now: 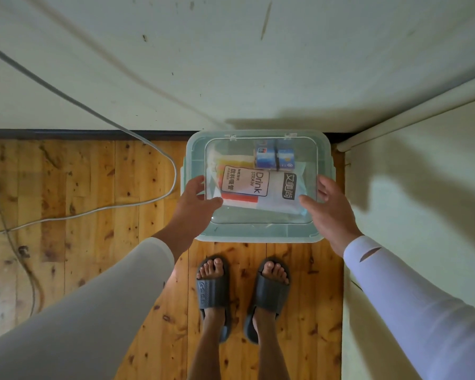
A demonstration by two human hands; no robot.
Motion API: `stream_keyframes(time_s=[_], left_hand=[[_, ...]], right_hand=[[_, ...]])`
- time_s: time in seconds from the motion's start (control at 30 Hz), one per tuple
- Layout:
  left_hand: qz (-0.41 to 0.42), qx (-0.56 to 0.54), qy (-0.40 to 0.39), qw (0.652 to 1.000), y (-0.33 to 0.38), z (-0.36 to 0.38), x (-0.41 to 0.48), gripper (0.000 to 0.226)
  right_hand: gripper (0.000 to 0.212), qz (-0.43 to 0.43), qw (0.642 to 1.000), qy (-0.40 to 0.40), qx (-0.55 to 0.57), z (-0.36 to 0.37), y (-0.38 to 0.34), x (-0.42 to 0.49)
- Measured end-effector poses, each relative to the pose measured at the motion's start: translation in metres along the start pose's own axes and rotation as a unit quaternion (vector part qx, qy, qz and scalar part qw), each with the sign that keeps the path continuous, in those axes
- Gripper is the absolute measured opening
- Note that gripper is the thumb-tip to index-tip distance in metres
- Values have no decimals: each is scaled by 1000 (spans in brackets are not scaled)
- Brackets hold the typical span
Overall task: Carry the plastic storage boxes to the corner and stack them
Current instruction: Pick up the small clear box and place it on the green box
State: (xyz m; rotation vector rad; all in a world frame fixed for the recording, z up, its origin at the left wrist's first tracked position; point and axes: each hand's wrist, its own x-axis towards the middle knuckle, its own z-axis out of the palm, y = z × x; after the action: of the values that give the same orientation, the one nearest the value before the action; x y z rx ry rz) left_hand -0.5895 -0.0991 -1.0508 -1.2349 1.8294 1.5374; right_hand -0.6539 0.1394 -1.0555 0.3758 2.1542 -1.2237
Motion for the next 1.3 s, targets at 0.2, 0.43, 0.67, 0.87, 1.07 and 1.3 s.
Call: stream_keyframes(time_s=[0.2,0.43,0.67,0.87,1.07,1.3], left_hand=[[69,-2,87,994,4,-6,-37,49],[87,-45,41,994,11,-10,-84,35],[107,-38,-20,993,29,-15,-124,24],[140,39,-79,986,46,-33,-158,26],[172,84,-85,978,67,-58,-201,33],[208,124,-137,961,96,-81,-261,29]], right_hand=[[46,1,999,39,-35,-7,-4,-23],[44,-6,999,6,-35,4,-16,-65],[41,-2,1000,9,14,6,-40,-114],[42,0,999,34,13,-1,-64,-163],[42,-8,998,55,27,-5,-97,-216],[37,14,994,75,73,-19,-132,-281]])
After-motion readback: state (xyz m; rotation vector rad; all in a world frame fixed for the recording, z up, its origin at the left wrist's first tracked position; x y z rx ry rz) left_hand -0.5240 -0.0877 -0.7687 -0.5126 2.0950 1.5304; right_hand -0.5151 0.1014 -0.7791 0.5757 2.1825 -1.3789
